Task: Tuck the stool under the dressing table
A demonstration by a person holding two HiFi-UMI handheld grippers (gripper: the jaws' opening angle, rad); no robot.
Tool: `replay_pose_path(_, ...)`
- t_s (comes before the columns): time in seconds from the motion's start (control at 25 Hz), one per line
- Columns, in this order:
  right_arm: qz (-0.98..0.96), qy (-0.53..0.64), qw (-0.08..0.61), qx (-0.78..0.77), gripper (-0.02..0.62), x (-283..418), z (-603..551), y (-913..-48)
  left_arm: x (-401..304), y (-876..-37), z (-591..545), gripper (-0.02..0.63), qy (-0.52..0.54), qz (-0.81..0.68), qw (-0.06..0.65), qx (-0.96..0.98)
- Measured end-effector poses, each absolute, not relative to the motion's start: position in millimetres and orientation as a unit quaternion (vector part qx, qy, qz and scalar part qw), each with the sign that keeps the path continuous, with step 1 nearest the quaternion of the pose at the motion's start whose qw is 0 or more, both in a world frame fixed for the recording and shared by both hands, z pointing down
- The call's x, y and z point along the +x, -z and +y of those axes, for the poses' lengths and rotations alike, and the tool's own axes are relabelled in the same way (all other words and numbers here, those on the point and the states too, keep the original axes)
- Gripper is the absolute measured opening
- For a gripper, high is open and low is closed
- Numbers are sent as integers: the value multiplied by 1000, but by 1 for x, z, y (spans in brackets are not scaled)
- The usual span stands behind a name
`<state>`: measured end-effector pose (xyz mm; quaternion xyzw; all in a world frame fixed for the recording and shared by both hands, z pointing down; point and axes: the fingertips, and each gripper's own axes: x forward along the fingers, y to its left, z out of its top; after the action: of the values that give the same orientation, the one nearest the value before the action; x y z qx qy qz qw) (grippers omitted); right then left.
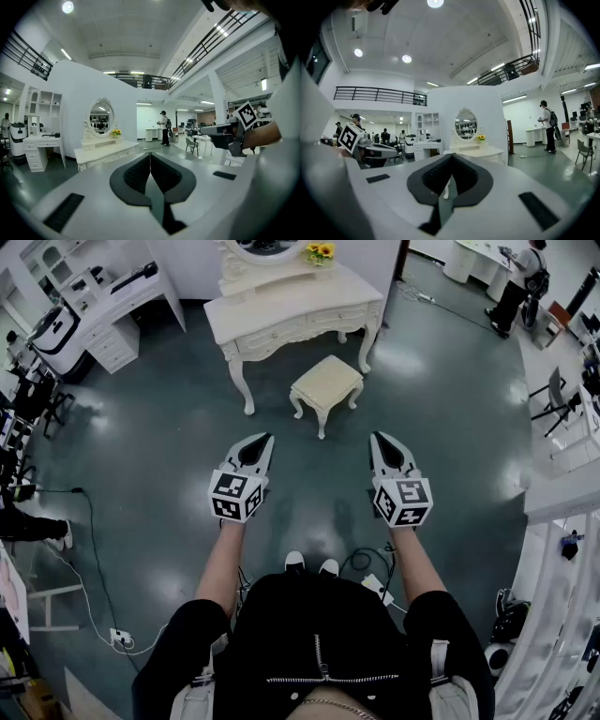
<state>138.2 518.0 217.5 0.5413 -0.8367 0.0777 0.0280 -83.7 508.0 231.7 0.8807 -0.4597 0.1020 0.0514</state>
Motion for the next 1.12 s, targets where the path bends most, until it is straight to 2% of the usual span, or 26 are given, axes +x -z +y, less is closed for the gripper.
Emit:
replay_pose_path(0.68, -860, -77, 27, 504, 5, 163, 518, -234, -45, -253, 508, 21, -104, -480, 64, 869)
replay_pose_path(1.12, -860, -82, 31, 502, 5, 164, 455, -245, -37, -260, 440, 21, -100, -474, 62, 873)
